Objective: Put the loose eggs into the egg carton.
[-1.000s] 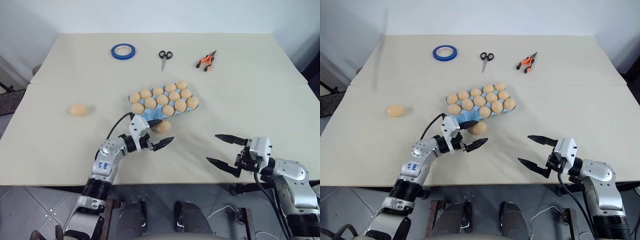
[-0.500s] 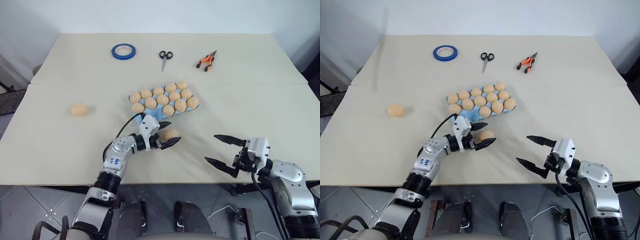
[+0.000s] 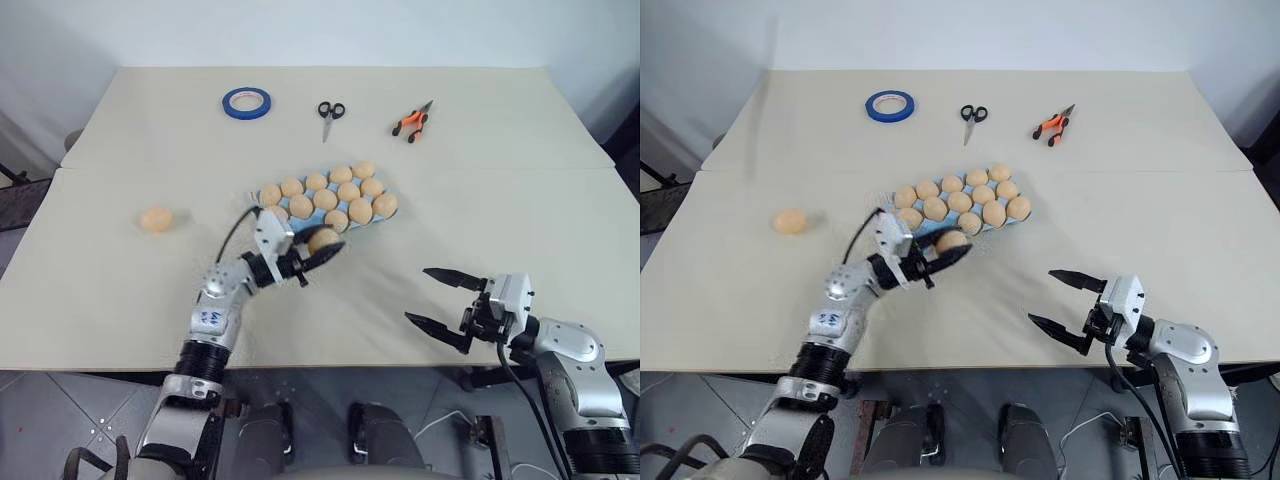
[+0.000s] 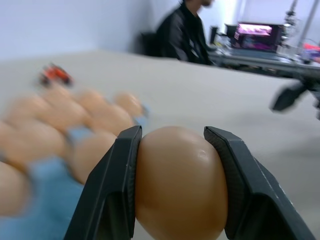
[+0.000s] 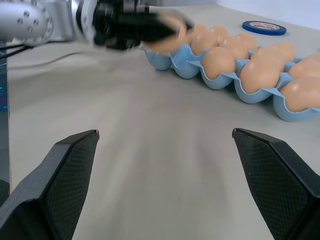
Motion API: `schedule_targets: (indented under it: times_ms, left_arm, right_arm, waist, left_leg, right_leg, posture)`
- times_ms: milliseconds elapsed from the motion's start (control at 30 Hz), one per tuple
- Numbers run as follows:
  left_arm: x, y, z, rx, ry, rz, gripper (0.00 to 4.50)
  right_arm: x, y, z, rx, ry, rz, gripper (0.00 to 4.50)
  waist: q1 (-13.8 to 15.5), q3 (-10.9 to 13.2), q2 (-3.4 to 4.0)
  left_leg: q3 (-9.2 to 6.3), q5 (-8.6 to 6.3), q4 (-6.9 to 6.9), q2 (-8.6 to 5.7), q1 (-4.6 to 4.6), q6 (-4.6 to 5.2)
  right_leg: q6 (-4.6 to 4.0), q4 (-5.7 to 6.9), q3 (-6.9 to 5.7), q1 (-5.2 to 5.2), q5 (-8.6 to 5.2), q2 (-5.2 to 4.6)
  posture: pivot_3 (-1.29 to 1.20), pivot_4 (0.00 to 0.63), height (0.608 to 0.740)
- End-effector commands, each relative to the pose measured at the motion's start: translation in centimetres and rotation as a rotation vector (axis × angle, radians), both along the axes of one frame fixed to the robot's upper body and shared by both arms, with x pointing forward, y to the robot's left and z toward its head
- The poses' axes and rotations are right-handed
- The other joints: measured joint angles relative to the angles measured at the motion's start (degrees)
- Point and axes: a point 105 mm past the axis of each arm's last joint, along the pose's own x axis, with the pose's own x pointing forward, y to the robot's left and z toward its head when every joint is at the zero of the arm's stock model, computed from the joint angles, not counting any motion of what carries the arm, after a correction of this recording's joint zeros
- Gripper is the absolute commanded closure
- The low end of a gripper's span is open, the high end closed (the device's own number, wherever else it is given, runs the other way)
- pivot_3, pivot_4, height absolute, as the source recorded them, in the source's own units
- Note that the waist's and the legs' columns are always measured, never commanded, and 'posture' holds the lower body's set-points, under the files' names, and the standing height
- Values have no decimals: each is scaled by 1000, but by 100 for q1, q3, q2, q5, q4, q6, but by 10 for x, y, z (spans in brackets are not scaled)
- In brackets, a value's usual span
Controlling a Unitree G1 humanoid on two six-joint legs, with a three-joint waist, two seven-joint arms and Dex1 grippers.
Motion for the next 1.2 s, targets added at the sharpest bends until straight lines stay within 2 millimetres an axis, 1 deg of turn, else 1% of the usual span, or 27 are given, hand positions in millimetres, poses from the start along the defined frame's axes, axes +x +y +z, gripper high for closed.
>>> schedule_targets:
  times_ms: [33,167,233,267,367,433,467,500,567,667,767,867,900,1000,1100,1133,1200]
  left_arm:
    - [14,9,19,-3,-65,76,2816]
    - [29,8,14,0,-22,94,2816]
    - [32,2,11,9,-5,73,2126]
    - [33,0,11,13,-7,72,1875]
    - [35,-4,9,16,-4,64,892]
    - [25,-3,9,23,-34,27,255]
    - [21,1,10,21,-42,21,49]
    - [18,3,10,20,-45,18,49]
    - [6,19,11,27,-67,19,49]
    - [-15,50,7,82,-86,51,49]
    - [-34,79,3,122,-69,98,49]
    - [-52,112,-6,169,-20,180,49]
    - [-57,120,-9,180,-2,202,49]
    - [-72,158,-18,180,44,344,49]
    - [-79,191,-17,85,64,535,49]
    - [-81,201,-17,49,72,593,49]
    - [-87,212,-23,20,92,665,49]
  right_arm:
    - [1,2,8,13,-38,8,0]
    - [2,5,9,18,-43,13,0]
    - [2,6,10,21,-43,15,0]
    - [2,6,10,22,-43,16,0]
    - [1,7,11,23,-42,21,0]
    - [1,8,12,26,-43,28,0]
    - [1,9,13,26,-43,32,0]
    - [1,9,13,27,-44,33,0]
    - [1,10,14,27,-45,46,0]
    - [2,13,15,27,-48,69,0]
    - [5,13,17,31,-53,83,0]
    - [9,16,20,42,-79,97,0]
    - [10,17,21,49,-87,102,0]
    - [12,22,25,69,-107,131,0]
    - [14,27,29,86,-140,150,0]
    - [15,29,30,93,-153,156,0]
    - [16,32,31,97,-188,167,0]
  waist:
    - [5,0,0]
    - [19,0,0]
    - [19,1,-2]
    - [18,2,-4]
    - [18,5,-9]
    - [3,5,-9]
    - [-17,5,-9]
    - [-28,5,-9]
    - [-49,5,-9]
    - [-90,5,-8]
    - [-111,5,-8]
    - [-120,6,-7]
    - [-123,6,-7]
    - [-136,6,-6]
    - [-156,6,-7]
    - [-157,6,-7]
    - [-162,6,-7]
  left_leg:
    - [0,0,0,-1,0,0]
    - [1,0,1,-5,-1,4]
    - [2,3,1,-5,-3,12]
    - [2,3,1,-4,-5,14]
    - [2,9,0,-3,-8,25]
    - [2,9,0,-3,-8,25]
    - [3,9,-1,-3,-8,25]
    - [4,8,-2,-2,-8,24]
    - [6,8,-3,3,-6,23]
    - [8,7,-7,10,0,16]
    - [7,-3,-9,10,2,-3]
    - [6,-6,-6,6,2,-5]
    - [3,-7,-8,6,2,-5]
    - [0,-8,-19,5,2,-8]
    - [-2,-8,-43,6,1,-10]
    - [-4,-8,-48,6,1,-11]
    - [-4,-8,-55,6,1,-13]
  right_leg:
    - [1,0,0,1,1,0]
    - [7,-4,-2,2,4,0]
    - [8,-7,-2,1,4,0]
    - [8,-7,-3,-1,4,0]
    - [8,-9,-5,-4,4,2]
    - [8,-9,-5,-4,4,2]
    - [8,-9,-4,-5,4,2]
    - [8,-9,-2,-5,4,2]
    - [7,-7,0,-6,4,5]
    - [5,-2,8,-8,3,11]
    - [3,-1,11,-7,2,9]
    - [2,-3,36,-5,3,-4]
    - [1,-6,54,-2,3,-8]
    - [-4,-15,62,-5,1,-12]
    - [-8,-31,62,-10,-1,-13]
    - [-10,-34,61,-11,-2,-13]
    - [-10,-37,58,-12,-3,-13]
  posture:
    - [0,150,740]
    - [0,150,740]
    - [0,150,740]
    - [0,150,740]
    - [0,150,740]
    - [0,150,740]
    - [0,150,740]
    - [0,150,740]
    - [0,150,740]
    - [0,150,740]
    - [0,150,740]
    - [0,150,740]
    - [0,150,740]
    - [0,150,740]
    - [0,150,740]
    - [0,150,740]
    - [0,150,740]
